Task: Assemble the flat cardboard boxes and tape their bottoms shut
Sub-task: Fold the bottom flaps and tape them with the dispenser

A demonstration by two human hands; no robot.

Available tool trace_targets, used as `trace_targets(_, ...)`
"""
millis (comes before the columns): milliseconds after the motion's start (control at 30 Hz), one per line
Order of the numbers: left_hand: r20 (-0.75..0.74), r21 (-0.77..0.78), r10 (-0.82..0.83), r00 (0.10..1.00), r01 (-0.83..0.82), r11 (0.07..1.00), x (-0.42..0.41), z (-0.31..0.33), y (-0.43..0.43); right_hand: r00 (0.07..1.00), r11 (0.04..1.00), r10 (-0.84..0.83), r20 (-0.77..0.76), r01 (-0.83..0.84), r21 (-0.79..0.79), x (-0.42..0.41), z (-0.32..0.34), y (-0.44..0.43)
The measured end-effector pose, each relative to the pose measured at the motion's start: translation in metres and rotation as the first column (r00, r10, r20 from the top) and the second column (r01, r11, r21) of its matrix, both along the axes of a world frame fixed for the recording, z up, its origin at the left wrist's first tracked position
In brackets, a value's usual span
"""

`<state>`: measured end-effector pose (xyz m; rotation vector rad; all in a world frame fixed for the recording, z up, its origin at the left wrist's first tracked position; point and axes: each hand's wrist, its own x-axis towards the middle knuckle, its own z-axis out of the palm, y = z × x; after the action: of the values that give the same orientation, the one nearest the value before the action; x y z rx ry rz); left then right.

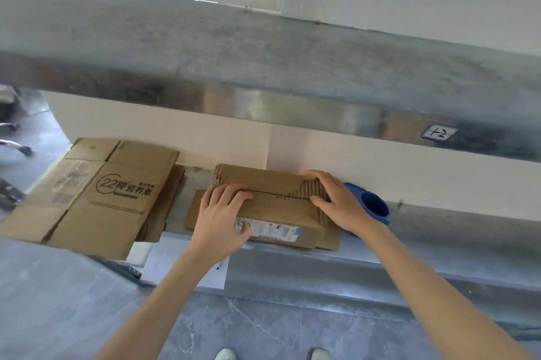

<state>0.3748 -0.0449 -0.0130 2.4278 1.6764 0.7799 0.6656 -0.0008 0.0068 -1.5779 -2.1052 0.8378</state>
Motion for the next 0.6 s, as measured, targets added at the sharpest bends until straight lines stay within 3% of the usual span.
trace_targets(167, 0.03, 0.117, 0.308, 0.951, -0.309, 0.944, 0.026, -0.01, -0.022, 0.963, 0.968, 0.234, 0.137, -0.243, 0.058, 0.021, 0.004, 0.02)
trace_targets(300, 0.091, 0.043, 0.522, 0.848, -0.527, 0.849, 0.059, -0.003, -0.037, 0.916, 0.926, 0.367, 0.16, -0.377, 0.037, 0.031, 0.011, 0.031)
trace_targets(433, 0.176, -0.131, 0.592, 0.786, -0.578, 0.806, 0.093, 0.008, -0.049, 0.889, 0.897, 0.425, 0.171, -0.438, 0.049, 0.036, 0.009, 0.035)
trace_targets(600, 0.021, -0.178, 0.633, 0.774, -0.62, 0.764, 0.109, 0.009, -0.062, 0.875, 0.873, 0.439, 0.204, -0.469, 0.137, 0.032, 0.003, 0.031)
